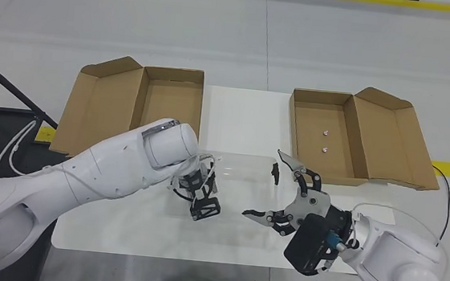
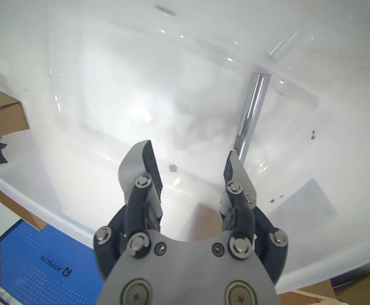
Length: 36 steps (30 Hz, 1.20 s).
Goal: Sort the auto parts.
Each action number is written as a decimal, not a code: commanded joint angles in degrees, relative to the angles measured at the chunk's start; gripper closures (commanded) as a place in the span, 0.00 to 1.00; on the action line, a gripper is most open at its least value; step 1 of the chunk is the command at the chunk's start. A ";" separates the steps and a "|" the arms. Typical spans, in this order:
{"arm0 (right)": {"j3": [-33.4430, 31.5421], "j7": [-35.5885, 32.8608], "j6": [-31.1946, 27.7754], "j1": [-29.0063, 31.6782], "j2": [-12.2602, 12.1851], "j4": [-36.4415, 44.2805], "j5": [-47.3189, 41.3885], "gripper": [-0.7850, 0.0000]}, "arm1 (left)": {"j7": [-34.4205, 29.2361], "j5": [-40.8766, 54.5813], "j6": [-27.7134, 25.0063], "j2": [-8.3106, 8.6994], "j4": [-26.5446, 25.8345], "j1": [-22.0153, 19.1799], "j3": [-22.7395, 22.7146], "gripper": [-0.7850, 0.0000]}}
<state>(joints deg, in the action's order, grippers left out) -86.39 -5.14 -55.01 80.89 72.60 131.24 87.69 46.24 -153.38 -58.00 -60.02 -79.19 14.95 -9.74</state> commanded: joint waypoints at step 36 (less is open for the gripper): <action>0.00 0.00 0.00 0.00 0.00 0.00 0.00 0.00 | 0.05 0.64 0.00 5.07 -5.81 1.53 0.00 0.36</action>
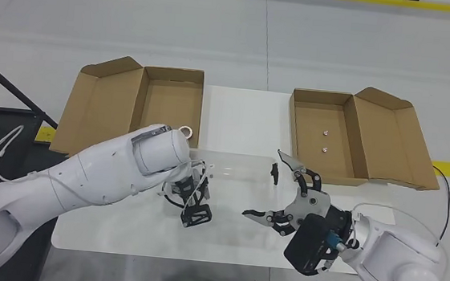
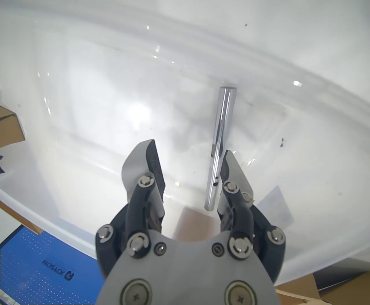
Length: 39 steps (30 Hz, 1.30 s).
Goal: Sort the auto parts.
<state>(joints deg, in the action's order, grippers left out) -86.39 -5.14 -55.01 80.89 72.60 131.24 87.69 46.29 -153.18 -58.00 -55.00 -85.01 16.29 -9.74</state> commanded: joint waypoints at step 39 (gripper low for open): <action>0.00 0.00 0.00 0.00 0.00 0.00 0.00 0.00 | -0.01 -0.82 0.00 -1.97 4.51 -0.27 0.00 0.53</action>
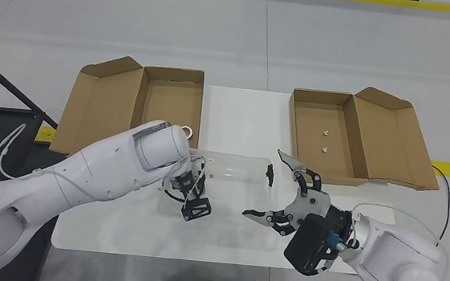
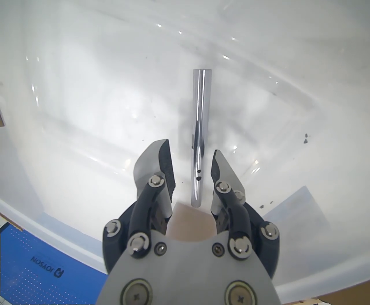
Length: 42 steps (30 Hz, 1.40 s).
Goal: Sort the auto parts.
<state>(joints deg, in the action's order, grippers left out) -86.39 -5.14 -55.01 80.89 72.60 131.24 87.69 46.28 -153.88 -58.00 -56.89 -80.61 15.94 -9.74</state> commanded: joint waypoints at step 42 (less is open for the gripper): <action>0.00 0.00 0.00 0.00 0.00 0.00 0.00 0.00 | 0.00 3.46 0.00 -1.78 0.44 -2.90 0.00 1.00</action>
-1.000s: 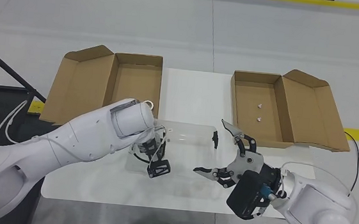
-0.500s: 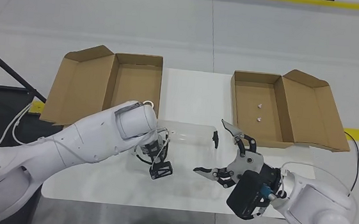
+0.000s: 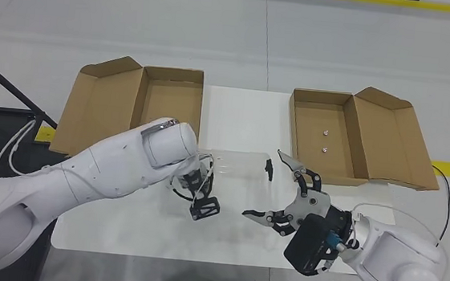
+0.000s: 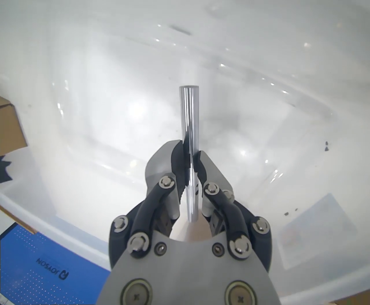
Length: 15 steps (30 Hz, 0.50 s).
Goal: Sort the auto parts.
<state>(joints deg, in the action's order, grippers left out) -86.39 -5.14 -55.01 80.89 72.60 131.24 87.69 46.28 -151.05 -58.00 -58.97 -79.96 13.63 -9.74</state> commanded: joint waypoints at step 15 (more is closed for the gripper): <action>0.00 0.00 0.00 0.00 0.00 0.00 0.00 0.00 | -18.43 23.82 0.00 7.47 -12.81 -0.12 -7.27 1.00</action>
<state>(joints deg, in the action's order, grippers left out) -86.39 -5.14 -55.01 80.89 72.60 131.24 87.69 28.57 -128.09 -58.00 -52.09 -91.55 13.21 -16.64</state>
